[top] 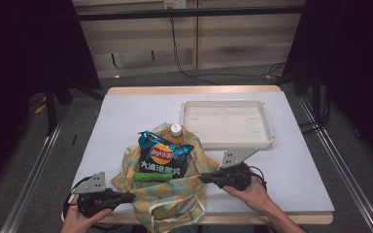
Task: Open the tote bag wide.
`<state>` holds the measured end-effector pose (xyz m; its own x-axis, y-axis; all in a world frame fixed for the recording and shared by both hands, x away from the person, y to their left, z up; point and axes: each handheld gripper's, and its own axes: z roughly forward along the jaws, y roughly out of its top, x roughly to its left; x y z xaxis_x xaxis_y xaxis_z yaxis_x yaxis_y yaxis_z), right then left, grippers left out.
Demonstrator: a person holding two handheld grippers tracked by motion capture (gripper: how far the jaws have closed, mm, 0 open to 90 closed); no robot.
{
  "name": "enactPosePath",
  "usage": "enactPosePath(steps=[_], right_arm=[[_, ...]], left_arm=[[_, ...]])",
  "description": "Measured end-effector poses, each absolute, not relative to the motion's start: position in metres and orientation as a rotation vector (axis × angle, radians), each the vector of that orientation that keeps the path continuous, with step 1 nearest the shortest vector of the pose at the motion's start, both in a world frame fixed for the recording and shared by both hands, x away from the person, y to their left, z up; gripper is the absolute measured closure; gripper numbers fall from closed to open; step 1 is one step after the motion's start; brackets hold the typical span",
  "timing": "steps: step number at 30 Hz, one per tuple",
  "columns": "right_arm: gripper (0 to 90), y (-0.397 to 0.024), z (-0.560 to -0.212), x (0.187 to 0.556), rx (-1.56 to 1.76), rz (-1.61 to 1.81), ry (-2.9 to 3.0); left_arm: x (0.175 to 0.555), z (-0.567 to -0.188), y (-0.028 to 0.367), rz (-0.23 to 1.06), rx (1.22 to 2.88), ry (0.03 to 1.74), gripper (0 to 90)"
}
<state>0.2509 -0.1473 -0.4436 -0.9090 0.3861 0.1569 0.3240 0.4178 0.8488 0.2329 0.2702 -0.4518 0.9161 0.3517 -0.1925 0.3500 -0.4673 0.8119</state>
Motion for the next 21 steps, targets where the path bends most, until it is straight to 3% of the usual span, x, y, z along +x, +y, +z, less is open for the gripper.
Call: enactPosePath(steps=[12,16,21], right_arm=[[90.0,-0.144,-0.469,0.254,0.704,1.424,2.645],[82.6,-0.149,-0.461,0.253,0.702,1.467,2.603],[70.1,-0.157,-0.441,0.254,0.725,1.571,2.495]], left_arm=[[0.235,-0.460,0.267,-0.046,2.151,0.492,88.3],[0.232,-0.455,0.275,0.000,2.081,0.491,75.2],[0.229,-0.443,0.286,0.052,1.966,0.500,65.6]])
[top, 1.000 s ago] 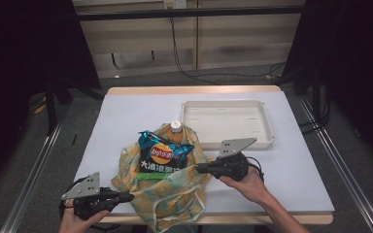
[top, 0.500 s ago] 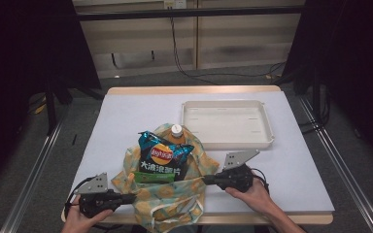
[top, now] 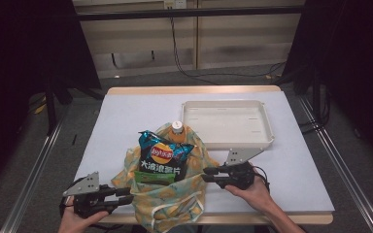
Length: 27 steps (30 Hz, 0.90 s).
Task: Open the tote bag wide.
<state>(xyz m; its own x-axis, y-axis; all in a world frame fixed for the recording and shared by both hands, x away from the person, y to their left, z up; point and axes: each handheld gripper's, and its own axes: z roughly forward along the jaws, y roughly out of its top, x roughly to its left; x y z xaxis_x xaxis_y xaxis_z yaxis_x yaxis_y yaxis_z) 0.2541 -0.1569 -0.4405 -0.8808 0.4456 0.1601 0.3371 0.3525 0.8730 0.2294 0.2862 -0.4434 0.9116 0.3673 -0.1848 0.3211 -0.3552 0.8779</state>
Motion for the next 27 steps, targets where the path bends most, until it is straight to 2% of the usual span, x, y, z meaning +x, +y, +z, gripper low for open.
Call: enactPosePath(steps=[6,11,16,23,27], right_arm=[[62.0,-0.164,-0.424,0.257,0.749,1.605,2.410],[59.9,-0.168,-0.412,0.265,0.785,1.603,2.336],[59.5,-0.163,-0.406,0.281,0.813,1.565,2.307],[57.5,-0.150,-0.404,0.300,0.824,1.573,2.295],[62.5,-0.144,-0.413,0.307,0.857,1.538,2.302]], left_arm=[[0.235,-0.430,0.300,0.112,1.888,0.539,60.5],[0.253,-0.414,0.303,0.170,1.874,0.556,57.4],[0.282,-0.403,0.297,0.208,1.864,0.595,50.4],[0.322,-0.410,0.281,0.210,1.876,0.608,41.5],[0.333,-0.413,0.271,0.167,1.875,0.592,40.6]])
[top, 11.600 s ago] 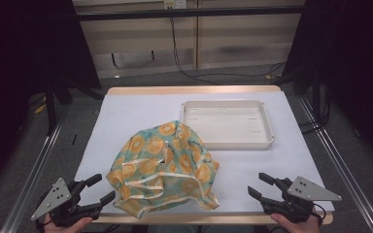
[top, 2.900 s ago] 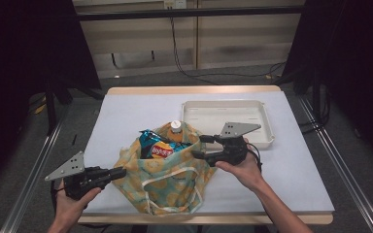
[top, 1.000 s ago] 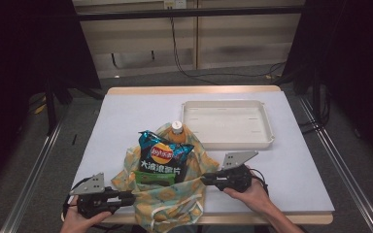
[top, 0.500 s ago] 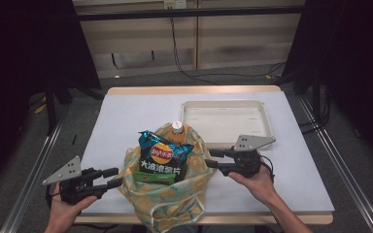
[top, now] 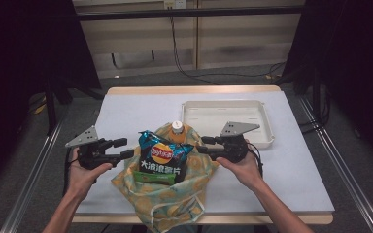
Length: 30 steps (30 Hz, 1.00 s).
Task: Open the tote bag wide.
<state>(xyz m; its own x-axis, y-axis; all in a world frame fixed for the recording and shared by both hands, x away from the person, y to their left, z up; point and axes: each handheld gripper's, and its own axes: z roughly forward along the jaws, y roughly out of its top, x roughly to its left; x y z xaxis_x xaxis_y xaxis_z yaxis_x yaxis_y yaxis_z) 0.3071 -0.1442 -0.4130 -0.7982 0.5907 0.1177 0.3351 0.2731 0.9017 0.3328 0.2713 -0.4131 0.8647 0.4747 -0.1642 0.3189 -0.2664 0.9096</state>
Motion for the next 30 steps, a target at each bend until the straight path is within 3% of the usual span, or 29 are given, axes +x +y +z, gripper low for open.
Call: enactPosePath(steps=[2,5,9,10,14,30], right_arm=[[71.2,-0.143,-0.415,0.309,0.868,1.570,2.311],[86.9,-0.144,-0.413,0.311,0.866,1.574,2.288],[89.9,-0.149,-0.410,0.313,0.894,1.567,2.230],[90.0,-0.150,-0.410,0.314,0.903,1.555,2.219],[90.0,-0.159,-0.414,0.316,0.946,1.511,2.192],[90.0,-0.156,-0.457,0.322,0.995,1.318,2.278]], left_arm=[[0.335,-0.415,0.267,0.157,1.883,0.593,41.5],[0.338,-0.417,0.262,0.138,1.899,0.584,51.3],[0.340,-0.417,0.254,0.123,1.933,0.548,87.5],[0.341,-0.416,0.253,0.133,1.929,0.558,90.0],[0.344,-0.419,0.256,0.193,1.925,0.617,90.0],[0.350,-0.454,0.265,0.141,1.999,0.726,90.0]])
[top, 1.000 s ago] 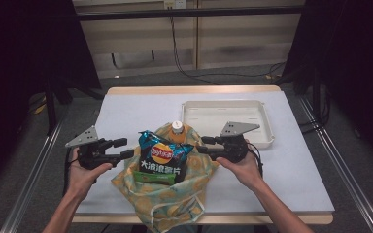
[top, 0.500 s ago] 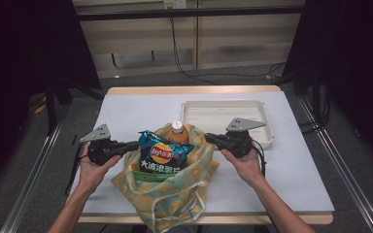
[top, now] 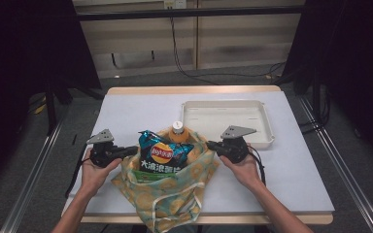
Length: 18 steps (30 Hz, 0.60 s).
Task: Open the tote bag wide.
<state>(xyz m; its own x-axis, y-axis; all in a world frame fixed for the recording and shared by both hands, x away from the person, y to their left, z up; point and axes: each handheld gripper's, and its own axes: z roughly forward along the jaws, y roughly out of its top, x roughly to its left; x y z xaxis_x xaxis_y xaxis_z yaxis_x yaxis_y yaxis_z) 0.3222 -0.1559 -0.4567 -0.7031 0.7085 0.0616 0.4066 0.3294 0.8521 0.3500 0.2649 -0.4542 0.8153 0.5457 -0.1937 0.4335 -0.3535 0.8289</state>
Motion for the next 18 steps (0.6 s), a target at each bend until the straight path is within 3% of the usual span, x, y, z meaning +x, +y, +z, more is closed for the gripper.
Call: enactPosePath(steps=[18], right_arm=[[89.7,-0.143,-0.483,0.317,0.964,1.307,2.409]], left_arm=[[0.330,-0.478,0.286,0.082,2.039,0.720,90.0]])
